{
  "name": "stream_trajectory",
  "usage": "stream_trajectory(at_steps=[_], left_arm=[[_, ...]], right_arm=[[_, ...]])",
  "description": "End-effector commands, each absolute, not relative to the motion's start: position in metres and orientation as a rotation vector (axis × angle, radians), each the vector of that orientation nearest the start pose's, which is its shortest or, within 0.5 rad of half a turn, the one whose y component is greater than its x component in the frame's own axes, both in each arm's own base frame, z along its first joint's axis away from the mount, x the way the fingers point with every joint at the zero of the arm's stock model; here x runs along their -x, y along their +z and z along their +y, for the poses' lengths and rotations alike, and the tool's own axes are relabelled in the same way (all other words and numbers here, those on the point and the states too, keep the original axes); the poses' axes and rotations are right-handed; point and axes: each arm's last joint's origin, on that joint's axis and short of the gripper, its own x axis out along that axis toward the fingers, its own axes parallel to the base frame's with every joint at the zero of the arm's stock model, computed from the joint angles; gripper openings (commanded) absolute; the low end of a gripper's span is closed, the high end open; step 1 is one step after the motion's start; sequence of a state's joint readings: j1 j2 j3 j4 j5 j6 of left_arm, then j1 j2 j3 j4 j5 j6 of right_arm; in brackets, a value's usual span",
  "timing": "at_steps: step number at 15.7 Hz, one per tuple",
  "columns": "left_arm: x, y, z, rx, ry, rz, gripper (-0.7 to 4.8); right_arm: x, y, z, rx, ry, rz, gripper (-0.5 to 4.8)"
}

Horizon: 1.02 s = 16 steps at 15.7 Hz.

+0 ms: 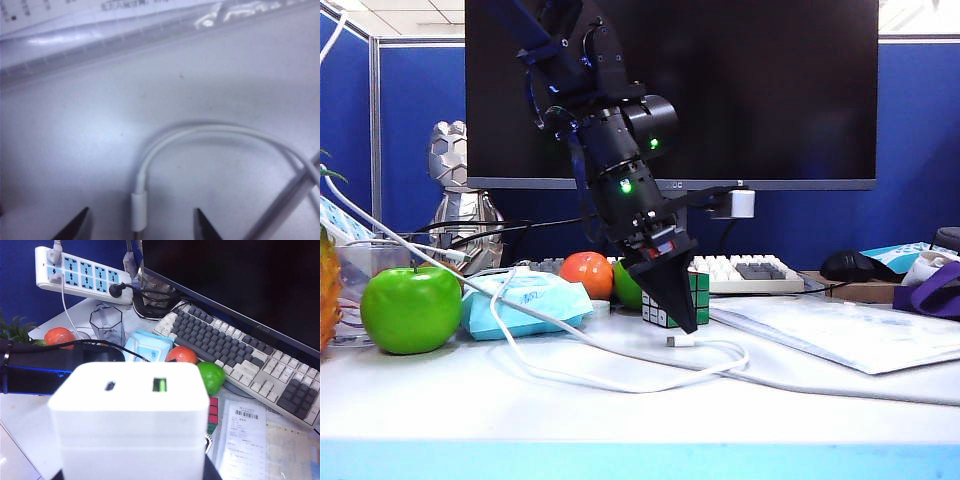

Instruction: Pick up the Type-C charging cable and the charging base, insert one end of the Type-C charger into the corresponding slot on the base, and finally place the plugged-in charger back on the table.

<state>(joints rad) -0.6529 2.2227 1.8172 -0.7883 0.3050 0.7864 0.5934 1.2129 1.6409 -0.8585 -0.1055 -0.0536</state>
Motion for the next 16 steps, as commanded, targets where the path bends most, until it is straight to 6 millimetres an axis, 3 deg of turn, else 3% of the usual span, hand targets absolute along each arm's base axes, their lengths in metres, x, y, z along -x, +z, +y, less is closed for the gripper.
stream_trajectory(at_steps=[1, 16], left_arm=[[-0.364, 0.182, -0.290, -0.858, -1.275, 0.821, 2.33], [-0.361, 0.166, -0.300, -0.904, -1.258, 0.851, 2.33]], right_arm=[[-0.173, 0.472, 0.121, 0.152, 0.702, 0.373, -0.05], [-0.173, 0.471, 0.121, 0.153, 0.703, 0.376, -0.05]])
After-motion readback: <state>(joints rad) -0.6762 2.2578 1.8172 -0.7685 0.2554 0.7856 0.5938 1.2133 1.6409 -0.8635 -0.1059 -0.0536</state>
